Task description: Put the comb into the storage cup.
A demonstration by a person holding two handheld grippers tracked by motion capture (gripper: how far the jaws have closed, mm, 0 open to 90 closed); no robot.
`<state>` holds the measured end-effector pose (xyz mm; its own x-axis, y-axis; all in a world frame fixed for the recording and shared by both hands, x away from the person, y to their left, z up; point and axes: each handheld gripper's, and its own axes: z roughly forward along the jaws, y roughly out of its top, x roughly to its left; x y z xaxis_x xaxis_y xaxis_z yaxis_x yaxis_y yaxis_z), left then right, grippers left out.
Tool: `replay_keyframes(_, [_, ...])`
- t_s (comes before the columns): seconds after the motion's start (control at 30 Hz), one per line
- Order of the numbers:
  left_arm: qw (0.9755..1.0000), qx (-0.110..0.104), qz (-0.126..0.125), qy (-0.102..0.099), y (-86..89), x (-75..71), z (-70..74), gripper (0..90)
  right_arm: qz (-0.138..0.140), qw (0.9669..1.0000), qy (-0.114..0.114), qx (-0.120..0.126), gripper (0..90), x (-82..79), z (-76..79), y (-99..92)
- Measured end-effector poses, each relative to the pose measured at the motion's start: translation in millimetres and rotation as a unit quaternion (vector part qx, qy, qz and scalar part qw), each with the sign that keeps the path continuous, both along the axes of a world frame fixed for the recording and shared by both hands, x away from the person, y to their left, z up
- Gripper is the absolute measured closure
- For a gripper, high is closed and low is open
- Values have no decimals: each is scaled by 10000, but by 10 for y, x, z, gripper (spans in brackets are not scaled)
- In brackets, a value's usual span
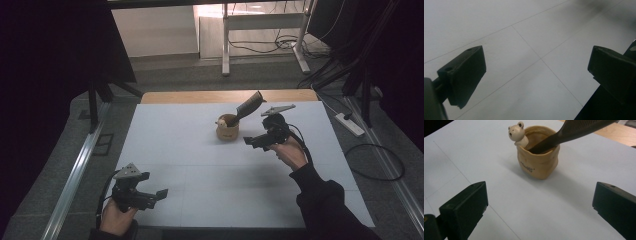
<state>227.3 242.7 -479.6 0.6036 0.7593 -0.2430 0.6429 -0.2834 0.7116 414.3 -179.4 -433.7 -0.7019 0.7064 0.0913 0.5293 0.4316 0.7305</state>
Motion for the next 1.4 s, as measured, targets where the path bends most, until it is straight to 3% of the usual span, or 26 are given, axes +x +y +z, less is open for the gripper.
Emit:
replay_keyframes(0.47, [10000,-7,-13,0,0,0,0,24,-63,9995,-41,-309,0,-170,-77,-107])
replay_keyframes(1.4, [10000,-42,5,6,9,-2,1,25,-96,9985,-183,-505,0,-542,-99,-332])
